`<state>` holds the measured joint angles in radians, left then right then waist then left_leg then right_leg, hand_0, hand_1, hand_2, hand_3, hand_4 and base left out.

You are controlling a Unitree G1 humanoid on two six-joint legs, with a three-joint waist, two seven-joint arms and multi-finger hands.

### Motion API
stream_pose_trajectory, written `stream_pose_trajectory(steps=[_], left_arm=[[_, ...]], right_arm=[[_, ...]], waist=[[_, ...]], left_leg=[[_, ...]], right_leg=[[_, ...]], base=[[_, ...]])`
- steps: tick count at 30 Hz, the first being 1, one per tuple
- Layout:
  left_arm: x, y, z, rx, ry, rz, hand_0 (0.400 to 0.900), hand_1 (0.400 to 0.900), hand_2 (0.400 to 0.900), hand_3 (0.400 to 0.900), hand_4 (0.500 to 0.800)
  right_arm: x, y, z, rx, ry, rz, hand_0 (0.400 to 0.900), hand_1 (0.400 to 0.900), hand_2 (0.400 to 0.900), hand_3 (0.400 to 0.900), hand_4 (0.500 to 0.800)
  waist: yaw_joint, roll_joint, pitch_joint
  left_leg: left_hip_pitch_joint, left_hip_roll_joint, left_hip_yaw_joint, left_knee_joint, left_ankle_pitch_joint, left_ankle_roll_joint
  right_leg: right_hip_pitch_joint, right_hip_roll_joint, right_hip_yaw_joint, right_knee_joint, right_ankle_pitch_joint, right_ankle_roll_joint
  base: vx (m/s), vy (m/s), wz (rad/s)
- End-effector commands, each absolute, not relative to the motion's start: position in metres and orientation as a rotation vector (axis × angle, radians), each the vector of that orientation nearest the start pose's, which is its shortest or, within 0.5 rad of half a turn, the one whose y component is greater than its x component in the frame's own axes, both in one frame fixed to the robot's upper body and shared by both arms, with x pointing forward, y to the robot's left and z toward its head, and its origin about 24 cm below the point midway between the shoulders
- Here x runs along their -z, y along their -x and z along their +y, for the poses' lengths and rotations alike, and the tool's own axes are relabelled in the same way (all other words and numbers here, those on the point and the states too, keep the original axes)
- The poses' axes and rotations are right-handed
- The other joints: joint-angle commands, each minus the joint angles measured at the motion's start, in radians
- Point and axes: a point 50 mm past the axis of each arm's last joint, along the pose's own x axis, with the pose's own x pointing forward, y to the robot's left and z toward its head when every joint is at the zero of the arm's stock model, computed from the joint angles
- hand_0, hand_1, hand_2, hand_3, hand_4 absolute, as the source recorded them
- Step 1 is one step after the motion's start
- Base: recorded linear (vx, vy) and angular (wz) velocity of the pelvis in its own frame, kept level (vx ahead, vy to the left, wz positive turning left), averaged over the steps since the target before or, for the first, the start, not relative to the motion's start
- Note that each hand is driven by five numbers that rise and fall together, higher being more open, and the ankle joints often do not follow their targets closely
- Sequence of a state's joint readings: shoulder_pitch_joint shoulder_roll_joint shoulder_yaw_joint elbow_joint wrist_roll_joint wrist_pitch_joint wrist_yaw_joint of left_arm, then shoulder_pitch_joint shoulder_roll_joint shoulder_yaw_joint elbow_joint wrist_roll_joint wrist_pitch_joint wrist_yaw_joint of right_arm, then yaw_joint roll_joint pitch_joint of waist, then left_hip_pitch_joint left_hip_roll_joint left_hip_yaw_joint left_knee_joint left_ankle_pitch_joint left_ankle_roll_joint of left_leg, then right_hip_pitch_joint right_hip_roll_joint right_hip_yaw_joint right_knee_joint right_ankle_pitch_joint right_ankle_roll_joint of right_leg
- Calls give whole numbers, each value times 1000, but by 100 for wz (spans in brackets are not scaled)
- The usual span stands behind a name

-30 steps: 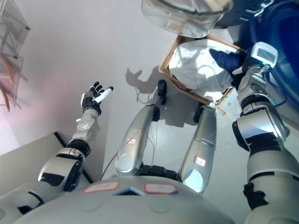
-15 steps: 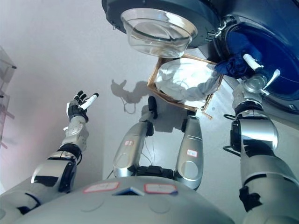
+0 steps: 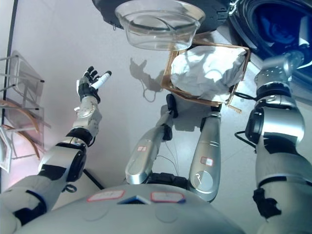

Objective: Put the clothes in the basket into the washing machine.

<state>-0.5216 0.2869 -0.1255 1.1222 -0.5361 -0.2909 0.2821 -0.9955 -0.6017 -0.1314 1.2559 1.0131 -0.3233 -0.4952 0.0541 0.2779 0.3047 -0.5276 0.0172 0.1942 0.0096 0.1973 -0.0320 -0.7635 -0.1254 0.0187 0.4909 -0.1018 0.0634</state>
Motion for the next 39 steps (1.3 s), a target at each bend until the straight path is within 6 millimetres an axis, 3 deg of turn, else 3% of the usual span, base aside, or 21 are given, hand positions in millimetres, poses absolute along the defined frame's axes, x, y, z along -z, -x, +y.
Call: stream_pose_trajectory(steps=[1, 6, 12, 13, 14, 15, 17, 19, 21, 22, 23, 25, 26, 29, 31, 39], left_arm=[[10, -304, 276, -625, 70, 273, 900, 900, 900, 900, 800], [3, -306, 284, -636, 62, 247, 900, 900, 900, 900, 800], [13, -292, 293, -647, 56, 275, 900, 900, 900, 900, 800], [14, -291, 293, -645, 57, 274, 900, 900, 900, 900, 800], [14, -290, 294, -638, 48, 276, 900, 900, 900, 900, 800], [14, -291, 294, -639, 51, 275, 900, 900, 900, 900, 800], [12, -293, 294, -628, 29, 275, 900, 900, 900, 900, 800], [1, -303, 295, -620, 14, 249, 900, 900, 900, 900, 800], [-24, -320, 304, -628, -17, 203, 900, 900, 900, 900, 800], [-25, -320, 304, -628, -14, 202, 900, 900, 900, 900, 800], [-43, -332, 307, -623, -42, 177, 900, 900, 900, 900, 800], [-55, -338, 311, -632, -38, 152, 900, 900, 900, 900, 800], [-66, -345, 312, -635, -52, 138, 900, 900, 900, 900, 800], [-91, -353, 322, -652, -65, 107, 900, 900, 900, 900, 800], [-98, -353, 329, -666, -67, 104, 900, 900, 900, 900, 800], [-75, -342, 327, -660, -38, 132, 900, 900, 900, 900, 800]], right_arm=[[-220, -353, -368, 980, -574, -384, 400, 400, 400, 400, 500], [-252, -344, -382, 975, -507, -466, 400, 400, 400, 400, 500], [-267, -339, -389, 967, -423, -477, 400, 400, 400, 400, 500], [-268, -340, -389, 961, -401, -471, 449, 449, 449, 449, 529], [-267, -341, -390, 958, -277, -416, 900, 900, 900, 900, 800], [-268, -341, -390, 956, -275, -417, 900, 900, 900, 900, 800], [-264, -344, -388, 943, 37, -295, 900, 900, 900, 900, 800], [-263, -346, -388, 925, 83, -268, 900, 900, 900, 900, 800], [-263, -349, -385, 894, 421, -135, 900, 900, 900, 900, 800], [-264, -350, -385, 893, 422, -137, 900, 900, 900, 900, 800], [-268, -357, -375, 845, 661, -84, 900, 900, 900, 900, 800], [-272, -359, -373, 845, 699, -79, 900, 900, 900, 900, 800], [-272, -363, -366, 824, 807, -67, 900, 900, 900, 900, 800], [-272, -369, -358, 793, 777, -71, 900, 900, 900, 900, 800], [-268, -372, -353, 776, 706, -85, 900, 900, 900, 900, 800], [-233, -380, -337, 685, 464, -115, 900, 900, 900, 900, 800]], waist=[[4, -5, -39], [15, 2, -57], [30, -8, -68], [31, -12, -69], [35, -23, -72], [34, -22, -71], [34, -33, -70], [30, -39, -71], [22, -56, -73], [21, -55, -70], [13, -66, -69], [7, -68, -65], [2, -71, -63], [-8, -79, -65], [-12, -85, -64], [-13, -103, -52]], left_leg=[[-2, -46, -18, 49, -92, -49], [12, -42, -29, 24, -85, -60], [22, -29, -42, -7, -64, -69], [22, -28, -43, -7, -63, -70], [29, -26, -47, -8, -68, -72], [29, -25, -47, -8, -67, -73], [32, -23, -51, -6, -65, -74], [36, -23, -56, -6, -65, -75], [36, -23, -60, -6, -63, -74], [36, -23, -60, -6, -63, -74], [33, -20, -61, -4, -60, -74], [34, -19, -61, -4, -60, -74], [34, -19, -61, -3, -60, -74], [33, -18, -62, 0, -63, -73], [34, -16, -59, 4, -67, -72], [26, -20, -57, 43, -90, -62]], right_leg=[[76, 35, -12, -229, 131, 24], [74, 36, -22, -218, 112, 22], [73, 48, -33, -225, 119, 17], [72, 49, -34, -224, 119, 17], [76, 50, -36, -218, 109, 17], [75, 51, -36, -219, 110, 17], [80, 51, -41, -214, 109, 15], [84, 53, -44, -212, 108, 13], [84, 55, -49, -215, 114, 11], [84, 54, -49, -215, 114, 11], [84, 56, -51, -217, 119, 8], [85, 58, -52, -216, 120, 7], [85, 59, -52, -217, 123, 7], [86, 64, -50, -220, 126, 6], [87, 66, -47, -221, 129, 6], [88, 70, -36, -212, 130, 4]], base=[[82, -55, 14], [47, -29, 8], [27, -52, 6], [22, -66, 5], [38, -47, 4], [32, -51, 5], [4, -56, 9], [5, -42, 9], [-11, -36, 5], [-14, -40, 2], [0, 0, 0], [0, 0, 0], [-4, -4, -3], [3, 6, -9], [-1, 21, -13], [-27, 26, -9]])
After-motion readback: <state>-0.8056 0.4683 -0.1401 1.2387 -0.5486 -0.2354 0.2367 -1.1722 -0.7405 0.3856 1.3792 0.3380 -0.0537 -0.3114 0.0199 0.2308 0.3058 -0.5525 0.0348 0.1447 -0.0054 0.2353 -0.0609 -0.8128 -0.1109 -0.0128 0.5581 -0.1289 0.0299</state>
